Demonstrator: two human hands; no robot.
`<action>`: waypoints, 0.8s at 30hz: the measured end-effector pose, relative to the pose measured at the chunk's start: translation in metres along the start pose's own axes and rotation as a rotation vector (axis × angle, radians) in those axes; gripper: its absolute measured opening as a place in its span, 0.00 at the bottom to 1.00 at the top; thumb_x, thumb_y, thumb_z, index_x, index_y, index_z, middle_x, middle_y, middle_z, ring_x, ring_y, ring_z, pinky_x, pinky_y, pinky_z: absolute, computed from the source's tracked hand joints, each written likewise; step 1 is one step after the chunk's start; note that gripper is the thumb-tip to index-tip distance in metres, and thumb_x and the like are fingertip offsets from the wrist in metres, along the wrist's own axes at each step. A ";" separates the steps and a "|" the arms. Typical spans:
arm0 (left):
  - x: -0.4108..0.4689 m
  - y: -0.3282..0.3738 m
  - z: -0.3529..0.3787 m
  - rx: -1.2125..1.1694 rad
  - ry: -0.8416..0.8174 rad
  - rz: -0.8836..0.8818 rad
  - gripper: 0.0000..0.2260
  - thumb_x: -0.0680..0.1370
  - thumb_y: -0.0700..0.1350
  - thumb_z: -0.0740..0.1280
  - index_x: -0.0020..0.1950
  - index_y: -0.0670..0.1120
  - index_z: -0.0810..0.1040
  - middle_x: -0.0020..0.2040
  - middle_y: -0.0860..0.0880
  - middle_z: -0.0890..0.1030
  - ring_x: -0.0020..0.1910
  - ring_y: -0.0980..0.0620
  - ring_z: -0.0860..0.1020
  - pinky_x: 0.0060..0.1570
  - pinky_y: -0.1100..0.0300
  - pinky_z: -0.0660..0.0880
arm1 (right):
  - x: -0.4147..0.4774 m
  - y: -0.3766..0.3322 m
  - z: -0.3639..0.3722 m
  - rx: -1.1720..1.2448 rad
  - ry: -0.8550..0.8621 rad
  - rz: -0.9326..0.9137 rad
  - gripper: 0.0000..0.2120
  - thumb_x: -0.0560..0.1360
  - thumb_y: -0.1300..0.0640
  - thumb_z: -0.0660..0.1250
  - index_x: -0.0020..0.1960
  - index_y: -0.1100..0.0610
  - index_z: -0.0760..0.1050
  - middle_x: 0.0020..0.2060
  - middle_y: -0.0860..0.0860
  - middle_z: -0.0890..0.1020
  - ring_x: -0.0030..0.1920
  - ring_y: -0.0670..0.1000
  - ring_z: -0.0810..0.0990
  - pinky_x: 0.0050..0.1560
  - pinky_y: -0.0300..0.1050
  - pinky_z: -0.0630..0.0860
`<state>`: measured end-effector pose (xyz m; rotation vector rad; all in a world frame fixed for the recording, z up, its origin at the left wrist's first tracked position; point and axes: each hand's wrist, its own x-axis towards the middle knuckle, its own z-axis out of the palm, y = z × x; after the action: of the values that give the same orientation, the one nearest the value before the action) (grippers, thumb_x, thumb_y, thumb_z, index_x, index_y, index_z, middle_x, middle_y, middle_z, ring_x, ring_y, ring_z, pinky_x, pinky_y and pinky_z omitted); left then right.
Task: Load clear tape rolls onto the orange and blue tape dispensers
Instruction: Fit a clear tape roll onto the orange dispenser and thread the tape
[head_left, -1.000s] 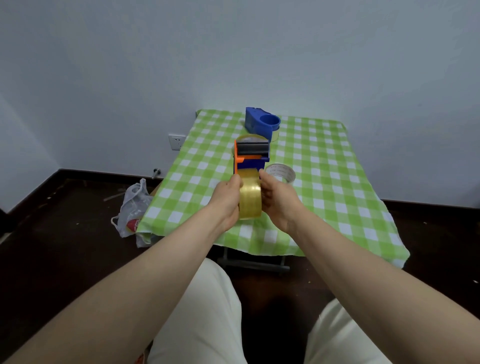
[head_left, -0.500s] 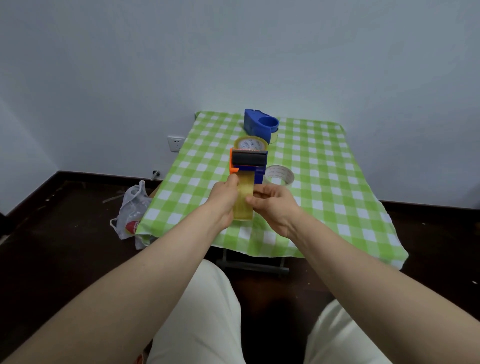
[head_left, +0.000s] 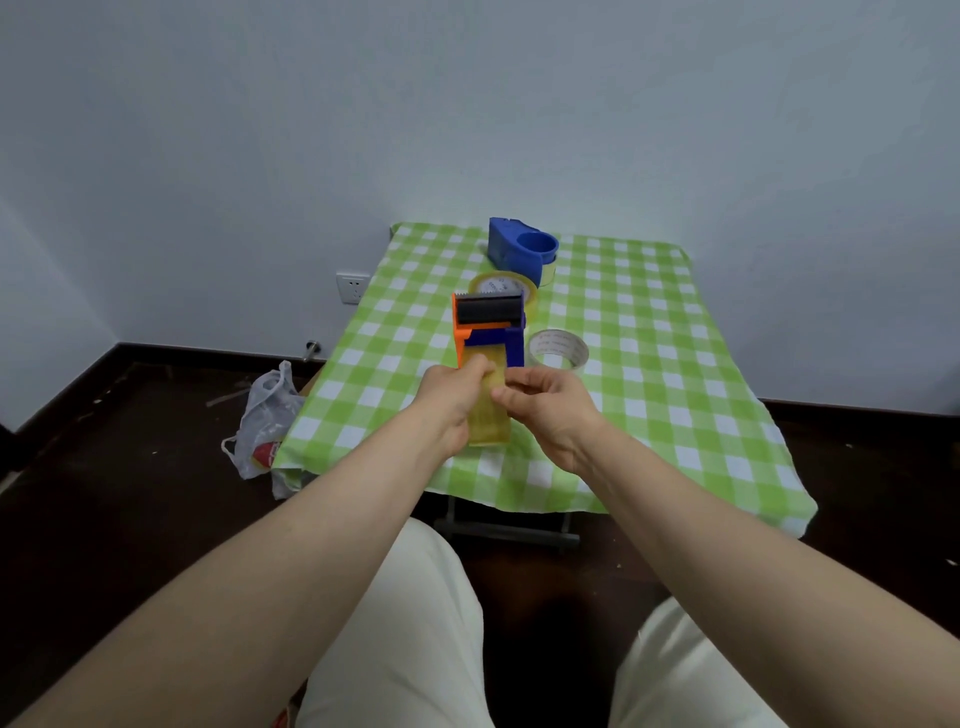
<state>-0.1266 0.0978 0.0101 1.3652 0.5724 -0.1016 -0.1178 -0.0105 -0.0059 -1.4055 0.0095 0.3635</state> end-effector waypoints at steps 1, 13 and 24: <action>0.000 0.000 0.001 -0.007 0.010 -0.003 0.05 0.75 0.40 0.63 0.41 0.40 0.77 0.39 0.40 0.80 0.38 0.41 0.79 0.51 0.36 0.77 | 0.000 0.001 -0.001 -0.008 0.006 0.009 0.13 0.71 0.70 0.67 0.55 0.68 0.75 0.40 0.55 0.80 0.41 0.52 0.78 0.47 0.45 0.75; 0.004 -0.010 -0.001 -0.054 -0.074 0.020 0.11 0.79 0.43 0.57 0.47 0.41 0.78 0.40 0.41 0.81 0.38 0.43 0.79 0.45 0.48 0.76 | 0.007 -0.011 0.006 0.083 0.162 0.231 0.08 0.74 0.53 0.68 0.48 0.57 0.76 0.16 0.45 0.74 0.23 0.44 0.76 0.29 0.39 0.73; -0.001 -0.003 -0.005 -0.061 -0.099 0.002 0.09 0.75 0.39 0.60 0.46 0.39 0.79 0.42 0.39 0.81 0.39 0.42 0.79 0.55 0.39 0.74 | 0.005 -0.004 -0.001 0.131 -0.002 0.187 0.17 0.73 0.67 0.66 0.61 0.70 0.72 0.49 0.61 0.80 0.44 0.54 0.79 0.46 0.44 0.77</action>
<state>-0.1305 0.1020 0.0079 1.2937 0.4872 -0.1481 -0.1117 -0.0109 -0.0036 -1.2776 0.1614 0.5097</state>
